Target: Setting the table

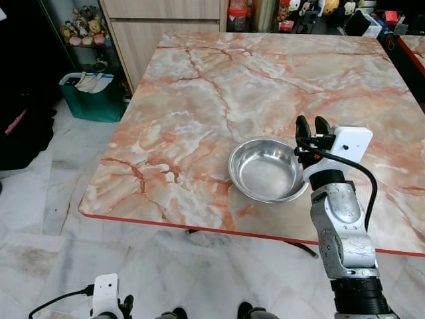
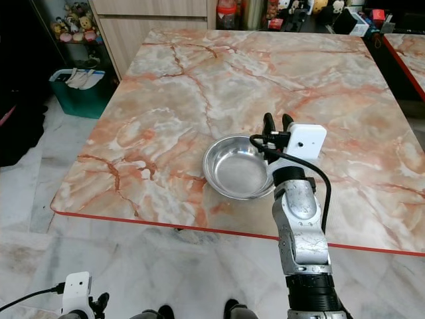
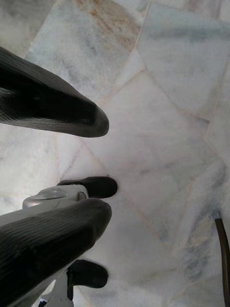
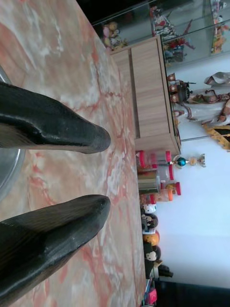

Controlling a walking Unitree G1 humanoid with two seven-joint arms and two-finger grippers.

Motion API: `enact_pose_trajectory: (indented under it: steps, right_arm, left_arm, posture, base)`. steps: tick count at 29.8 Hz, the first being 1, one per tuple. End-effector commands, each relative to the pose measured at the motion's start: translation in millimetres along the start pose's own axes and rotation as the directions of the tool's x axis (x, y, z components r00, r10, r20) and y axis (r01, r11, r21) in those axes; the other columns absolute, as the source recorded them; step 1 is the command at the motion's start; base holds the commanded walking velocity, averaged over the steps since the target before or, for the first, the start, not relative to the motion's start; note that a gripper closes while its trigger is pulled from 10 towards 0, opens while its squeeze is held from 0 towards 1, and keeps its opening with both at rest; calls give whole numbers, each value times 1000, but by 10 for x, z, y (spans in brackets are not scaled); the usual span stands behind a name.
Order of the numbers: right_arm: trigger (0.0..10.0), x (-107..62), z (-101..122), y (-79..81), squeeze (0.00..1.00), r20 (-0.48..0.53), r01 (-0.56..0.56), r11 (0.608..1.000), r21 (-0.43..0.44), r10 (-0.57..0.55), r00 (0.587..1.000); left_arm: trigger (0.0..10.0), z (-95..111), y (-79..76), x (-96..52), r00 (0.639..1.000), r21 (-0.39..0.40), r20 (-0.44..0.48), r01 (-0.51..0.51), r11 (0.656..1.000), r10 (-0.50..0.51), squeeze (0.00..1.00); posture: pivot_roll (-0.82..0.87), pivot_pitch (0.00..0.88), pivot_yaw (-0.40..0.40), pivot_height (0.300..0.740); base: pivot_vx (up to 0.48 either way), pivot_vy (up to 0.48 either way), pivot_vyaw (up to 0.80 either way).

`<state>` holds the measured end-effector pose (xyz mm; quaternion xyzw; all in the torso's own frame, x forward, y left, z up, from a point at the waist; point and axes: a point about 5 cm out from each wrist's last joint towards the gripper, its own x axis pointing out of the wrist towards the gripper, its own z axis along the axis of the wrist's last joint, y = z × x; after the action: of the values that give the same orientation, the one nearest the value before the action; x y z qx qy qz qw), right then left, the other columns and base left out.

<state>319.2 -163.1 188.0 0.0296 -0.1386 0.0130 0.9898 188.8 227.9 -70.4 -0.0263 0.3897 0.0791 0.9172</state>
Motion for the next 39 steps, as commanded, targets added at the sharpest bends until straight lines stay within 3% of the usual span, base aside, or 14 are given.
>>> enact_pose_trajectory:
  steps: [1, 11, 17, 21, 26, 36, 39]
  right_arm:
    - [10000, -5, 5, -7, 0, 10, 8, 1000, -1, -8, 1000]
    - [10000, 12, 66, 41, 0, 51, -26, 997, -72, 29, 998]
    - [10000, -41, 30, 76, 0, 48, -38, 997, -65, 41, 998]
    - [10000, -182, -128, 57, 0, -3, -39, 998, -58, 39, 999]
    - [10000, -373, -290, -20, 0, -59, -27, 995, -93, 22, 998]
    - [10000, -501, -346, -85, 0, -84, -27, 992, -127, 16, 996]
    - [10000, -616, -499, -148, 0, -142, -10, 991, -131, -9, 990]
  left_arm:
    - [10000, -76, -26, -19, 1000, 3, -16, 2, 1000, -2, 0]
    - [10000, -94, -83, -20, 1000, 8, -16, 23, 1000, -22, 0]
    - [10000, -103, -68, -26, 1000, 12, -18, 24, 1000, -24, 0]
    - [10000, -118, 11, -41, 1000, 12, -22, 19, 1000, -19, 0]
    - [10000, -106, -7, -35, 1000, 14, -19, 24, 1000, -24, 0]
    - [10000, -73, -82, -15, 999, 12, -11, 34, 999, -34, 0]
    - [10000, -70, -79, -13, 999, 7, -13, 35, 999, -35, 0]
  posture:
    - [-43, 155, 23, 740]
    - [-52, 143, 17, 740]
    - [-53, 133, 15, 740]
    - [-53, 125, 15, 740]
    - [-54, 133, 17, 740]
    - [-62, 158, 17, 740]
    - [-61, 167, 18, 740]
  base:
    - [0, -480, 0]
    - [0, -480, 0]
    - [0, -480, 0]
    - [0, -480, 0]
    - [0, -480, 0]
    - [0, -480, 0]
    - [0, -480, 0]
